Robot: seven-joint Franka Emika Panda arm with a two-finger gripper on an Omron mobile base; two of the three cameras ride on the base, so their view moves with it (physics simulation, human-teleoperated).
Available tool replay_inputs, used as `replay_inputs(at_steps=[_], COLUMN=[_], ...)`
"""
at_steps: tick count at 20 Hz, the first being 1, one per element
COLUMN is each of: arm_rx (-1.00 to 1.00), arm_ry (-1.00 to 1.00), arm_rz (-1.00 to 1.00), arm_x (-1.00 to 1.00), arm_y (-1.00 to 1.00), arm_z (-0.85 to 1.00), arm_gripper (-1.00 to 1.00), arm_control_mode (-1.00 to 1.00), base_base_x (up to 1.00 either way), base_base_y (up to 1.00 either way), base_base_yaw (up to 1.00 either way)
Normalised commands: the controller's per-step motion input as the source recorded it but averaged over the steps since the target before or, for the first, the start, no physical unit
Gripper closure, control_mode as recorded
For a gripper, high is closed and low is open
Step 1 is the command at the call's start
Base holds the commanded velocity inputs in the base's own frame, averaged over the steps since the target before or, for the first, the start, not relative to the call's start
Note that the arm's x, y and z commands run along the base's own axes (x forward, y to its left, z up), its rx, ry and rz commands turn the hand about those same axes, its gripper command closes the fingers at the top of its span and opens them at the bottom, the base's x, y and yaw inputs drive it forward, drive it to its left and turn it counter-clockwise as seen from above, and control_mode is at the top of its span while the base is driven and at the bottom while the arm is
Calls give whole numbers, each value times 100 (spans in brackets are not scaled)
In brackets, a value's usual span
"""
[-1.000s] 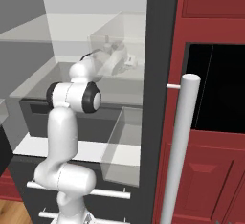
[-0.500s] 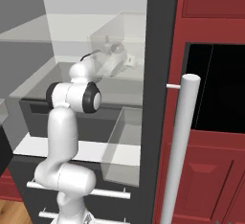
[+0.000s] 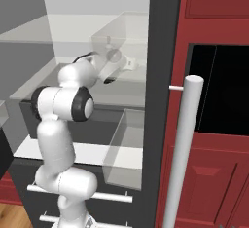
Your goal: Pick the kiwi and mango from the fridge and place them on the plate next to the blender to make a fruit smoothie.
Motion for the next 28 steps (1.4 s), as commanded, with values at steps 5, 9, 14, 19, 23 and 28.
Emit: replay_inputs(at_steps=[5,9,14,19,23,28], arm_rx=[-5,-4,0,-2,0,0], arm_ry=[0,-1,0,3,17,30], arm_rz=[-6,-1,0,0,-1,-3], arm_x=[-100,-100,-100,-100,-100,-100], arm_y=[0,0,0,17,30,13], arm_z=[92,66,43,36,29,27], arm_gripper=[100,100,100,100,100,100], arm_control_mode=[-100,-100,-100,-100,-100,-100], base_base_x=[0,0,0,0,0,0], base_base_y=[0,0,0,0,0,0], base_base_yaw=[0,0,0,0,0,0])
